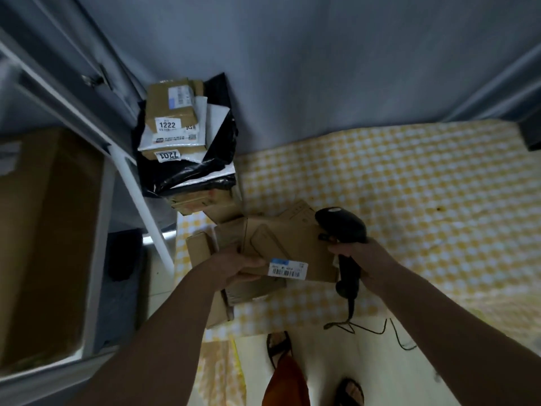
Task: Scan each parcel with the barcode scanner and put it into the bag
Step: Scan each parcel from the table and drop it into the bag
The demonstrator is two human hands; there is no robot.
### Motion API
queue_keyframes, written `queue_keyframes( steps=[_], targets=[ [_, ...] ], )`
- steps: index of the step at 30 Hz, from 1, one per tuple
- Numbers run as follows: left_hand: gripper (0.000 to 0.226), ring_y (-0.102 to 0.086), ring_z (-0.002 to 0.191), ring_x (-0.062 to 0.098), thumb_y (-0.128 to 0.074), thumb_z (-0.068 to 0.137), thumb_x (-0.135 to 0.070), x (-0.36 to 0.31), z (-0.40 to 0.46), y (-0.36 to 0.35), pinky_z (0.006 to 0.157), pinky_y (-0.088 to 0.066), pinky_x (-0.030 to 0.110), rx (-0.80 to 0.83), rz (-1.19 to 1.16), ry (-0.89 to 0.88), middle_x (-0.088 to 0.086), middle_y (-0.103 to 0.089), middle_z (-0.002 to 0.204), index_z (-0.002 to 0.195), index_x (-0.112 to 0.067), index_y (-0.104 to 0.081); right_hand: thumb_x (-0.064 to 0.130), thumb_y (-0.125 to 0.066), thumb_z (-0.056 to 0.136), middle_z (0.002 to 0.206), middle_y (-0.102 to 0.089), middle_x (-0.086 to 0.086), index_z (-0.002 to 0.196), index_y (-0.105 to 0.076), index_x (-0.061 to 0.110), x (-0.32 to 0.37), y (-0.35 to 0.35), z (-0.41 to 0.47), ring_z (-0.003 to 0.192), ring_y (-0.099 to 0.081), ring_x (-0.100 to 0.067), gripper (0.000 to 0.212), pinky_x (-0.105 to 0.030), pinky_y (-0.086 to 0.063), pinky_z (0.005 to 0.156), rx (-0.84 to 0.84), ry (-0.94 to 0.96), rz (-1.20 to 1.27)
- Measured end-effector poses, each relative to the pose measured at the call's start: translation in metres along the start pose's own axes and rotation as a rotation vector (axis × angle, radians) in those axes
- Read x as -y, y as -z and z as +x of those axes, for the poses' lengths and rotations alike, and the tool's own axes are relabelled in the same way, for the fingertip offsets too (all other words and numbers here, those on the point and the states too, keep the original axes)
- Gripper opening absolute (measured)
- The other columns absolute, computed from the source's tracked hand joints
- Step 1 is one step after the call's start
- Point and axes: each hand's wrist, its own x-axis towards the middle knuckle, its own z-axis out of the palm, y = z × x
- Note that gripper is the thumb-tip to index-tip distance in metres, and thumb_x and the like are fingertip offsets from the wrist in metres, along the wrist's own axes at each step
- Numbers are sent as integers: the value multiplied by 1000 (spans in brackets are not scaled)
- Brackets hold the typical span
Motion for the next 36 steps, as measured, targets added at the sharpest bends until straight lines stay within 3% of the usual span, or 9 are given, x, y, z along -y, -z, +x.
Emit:
queue_keyframes(
  steps=[3,6,8,11,14,17,24,29,36],
  targets=[
    [39,-66,102,28,-66,86,3,-9,-37,-31,86,-57,38,-26,-110,-128,16,-69,108,123,2,-55,4,-71,81,97,-59,-8,107,-61,9,15,22,-34,91,-55,-27,28,-42,-43,80,-42,108,-40],
    [23,-65,98,26,-60,89,7,-22,-75,-61,90,-53,39,-71,-286,-242,11,-70,102,108,-4,-62,3,-70,80,79,-56,-10,98,-63,1,24,39,-68,79,-53,-27,20,-38,-40,72,-131,210,-108],
    [24,-65,99,26,-60,87,9,-34,-99,-76,80,-58,38,-63,-406,-287,13,-70,106,107,-6,-62,1,-70,78,72,-54,-11,87,-63,-1,28,49,-94,73,-52,-27,12,-37,-38,68,-123,257,-138],
    [37,-64,105,29,-59,87,9,-50,-133,-93,70,-61,33,-28,-463,-338,19,-65,119,122,0,-57,3,-72,78,68,-58,-11,74,-63,4,28,63,-133,68,-54,-25,10,-36,-40,67,-81,354,-152],
    [42,-63,105,30,-57,88,9,-66,-165,-108,69,-61,33,4,-473,-404,23,-62,124,129,3,-51,3,-72,79,66,-61,-9,76,-65,7,23,77,-166,66,-56,-23,9,-33,-42,65,-59,436,-121],
    [43,-65,97,29,-55,89,11,-78,-189,-118,68,-61,35,16,-482,-492,20,-66,112,130,1,-50,6,-72,79,67,-63,-9,80,-68,6,20,86,-189,69,-59,-23,4,-32,-43,67,-31,478,-104],
    [32,-70,86,27,-57,88,10,-93,-225,-136,70,-61,36,30,-476,-608,16,-71,96,118,-1,-56,18,-75,77,71,-58,-16,87,-68,-6,27,90,-233,70,-56,-25,27,-30,-40,66,14,567,-135],
    [38,-70,87,27,-57,88,9,-95,-239,-140,63,-61,32,25,-455,-653,17,-69,101,125,0,-53,14,-71,82,73,-57,-15,92,-67,-5,29,92,-253,71,-53,-21,22,-25,-37,57,34,638,-178],
    [47,-73,82,28,-57,89,8,-92,-249,-139,61,-61,32,43,-467,-663,20,-71,100,134,1,-48,13,-68,83,74,-56,-15,94,-66,-5,28,95,-264,72,-53,-21,21,-23,-38,58,43,686,-215]
  ],
)
